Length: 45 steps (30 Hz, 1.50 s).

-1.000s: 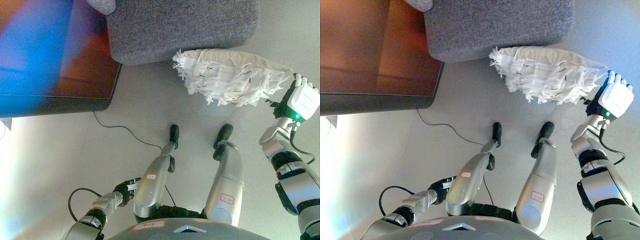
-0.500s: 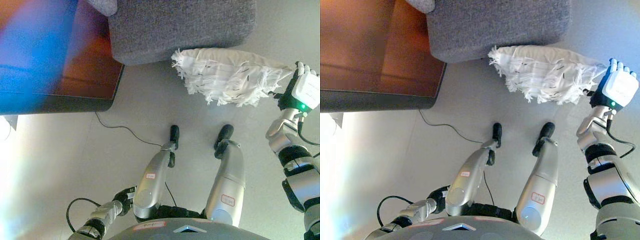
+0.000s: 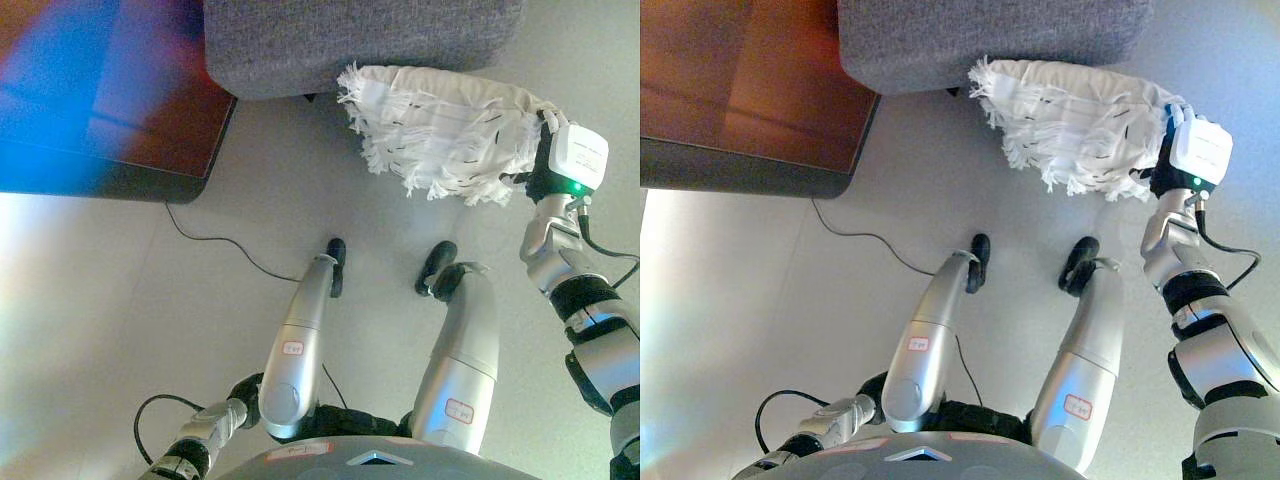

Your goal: Pick up the pillow and put it on the sofa.

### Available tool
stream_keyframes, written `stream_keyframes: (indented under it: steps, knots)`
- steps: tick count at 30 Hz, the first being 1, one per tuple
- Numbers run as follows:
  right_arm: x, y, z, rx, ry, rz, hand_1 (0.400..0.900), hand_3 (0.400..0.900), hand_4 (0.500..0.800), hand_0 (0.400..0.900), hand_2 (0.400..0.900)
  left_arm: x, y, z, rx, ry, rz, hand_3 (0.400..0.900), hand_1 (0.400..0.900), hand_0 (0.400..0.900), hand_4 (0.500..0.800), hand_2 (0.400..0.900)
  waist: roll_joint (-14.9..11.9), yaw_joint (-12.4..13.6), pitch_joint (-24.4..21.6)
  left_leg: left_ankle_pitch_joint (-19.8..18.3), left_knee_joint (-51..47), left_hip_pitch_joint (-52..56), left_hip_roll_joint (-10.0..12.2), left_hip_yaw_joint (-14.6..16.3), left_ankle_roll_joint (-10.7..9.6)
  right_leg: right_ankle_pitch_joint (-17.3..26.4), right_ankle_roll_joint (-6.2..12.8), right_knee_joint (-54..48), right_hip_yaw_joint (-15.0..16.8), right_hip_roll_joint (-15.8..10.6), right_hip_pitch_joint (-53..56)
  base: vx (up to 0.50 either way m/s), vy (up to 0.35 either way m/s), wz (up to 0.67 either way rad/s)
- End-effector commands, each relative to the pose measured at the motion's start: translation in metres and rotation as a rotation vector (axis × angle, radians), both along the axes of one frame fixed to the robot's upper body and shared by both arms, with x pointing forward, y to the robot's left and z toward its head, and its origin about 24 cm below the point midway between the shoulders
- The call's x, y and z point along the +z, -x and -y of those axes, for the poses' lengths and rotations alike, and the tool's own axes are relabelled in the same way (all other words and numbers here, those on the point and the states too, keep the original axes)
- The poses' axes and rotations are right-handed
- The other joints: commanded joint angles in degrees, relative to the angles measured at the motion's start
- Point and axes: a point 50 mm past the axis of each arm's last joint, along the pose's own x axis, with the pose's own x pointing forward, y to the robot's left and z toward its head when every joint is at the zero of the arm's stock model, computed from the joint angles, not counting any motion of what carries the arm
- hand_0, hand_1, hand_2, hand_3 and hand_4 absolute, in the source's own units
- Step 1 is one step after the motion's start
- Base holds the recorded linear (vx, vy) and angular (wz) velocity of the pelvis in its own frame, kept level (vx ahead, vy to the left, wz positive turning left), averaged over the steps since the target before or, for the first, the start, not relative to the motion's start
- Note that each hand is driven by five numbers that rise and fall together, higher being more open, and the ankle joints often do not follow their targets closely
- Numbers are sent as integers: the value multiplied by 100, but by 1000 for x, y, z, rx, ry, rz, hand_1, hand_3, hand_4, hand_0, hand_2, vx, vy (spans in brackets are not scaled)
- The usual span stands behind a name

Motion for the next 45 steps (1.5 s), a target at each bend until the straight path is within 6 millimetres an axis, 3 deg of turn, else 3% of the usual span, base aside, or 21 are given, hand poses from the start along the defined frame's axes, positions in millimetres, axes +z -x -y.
stream_keyframes:
  steps: [1,8,9,10,11,12,18,23,30,36,45]
  knots:
    - [31,-7,-13,92,55,62,900,900,800,900,900,-1,73,-50,104,-96,-201,900,900,900,800,900,-30,-34,124,-850,1254,-207,-174,162,514,-751,533,812,675,-89,132,-64,18,-4]
    - [48,-9,-17,139,88,-17,900,900,800,900,900,9,61,-62,182,-74,-177,900,900,900,800,900,-62,-29,197,-1234,2366,-1030,-163,20,573,-1125,457,1733,953,24,-541,-74,0,-3]
    - [50,-9,-16,144,99,-24,831,831,759,831,831,11,61,-64,189,-74,-175,900,900,900,800,900,-55,-31,197,-1271,2470,-1115,-152,9,565,-1154,457,1819,995,44,-617,-53,16,-1]
    - [53,-9,-17,156,99,-42,729,729,698,729,729,12,60,-66,196,-76,-175,900,900,900,800,900,-56,-20,197,-1328,2593,-1188,-150,4,603,-1206,434,1954,1030,38,-706,-45,18,-1]
    - [53,-9,-18,163,100,-44,518,518,571,518,518,13,60,-67,201,-77,-174,900,900,900,800,900,-54,-26,197,-1357,2673,-1232,-133,-8,605,-1233,430,2035,1059,48,-747,-38,27,-1]
    - [57,-8,-18,176,99,-55,400,400,500,400,400,15,60,-70,212,-81,-180,900,900,900,800,900,-61,-17,198,-1414,2849,-1320,-117,-17,620,-1279,428,2216,1094,40,-851,0,0,0]
    - [76,-6,-23,217,93,-18,400,400,500,400,400,19,67,-75,225,-87,-199,900,900,900,800,900,-97,7,201,-1663,3501,-1547,-36,-68,701,-1474,423,2924,1256,43,-1226,0,11,-2]
    - [86,1,-18,215,49,-8,400,400,500,400,400,25,60,-77,219,-94,-203,900,900,900,800,900,-161,-33,201,-1713,3890,-1664,45,-82,735,-1494,432,3279,1316,48,-1356,41,-23,-1]
    - [89,16,-11,230,-24,-35,400,400,500,400,400,30,68,-78,237,-134,-269,900,900,900,800,900,-238,-180,201,-1270,3826,-1407,124,-103,625,-1311,426,3158,1233,71,-988,85,-57,0]
    - [71,14,-18,286,-64,-76,400,400,500,400,400,18,87,-79,232,-173,-293,900,900,900,800,900,-392,-197,31,-634,2837,-766,195,-195,396,-920,596,2068,1026,101,-168,60,-66,-8]
    - [47,-4,-60,391,-104,-117,400,400,500,400,400,2,76,-59,188,-218,-310,900,900,900,800,900,-749,16,-617,140,-216,1345,357,-90,-28,-251,965,-631,385,-89,2002,144,-114,-8]
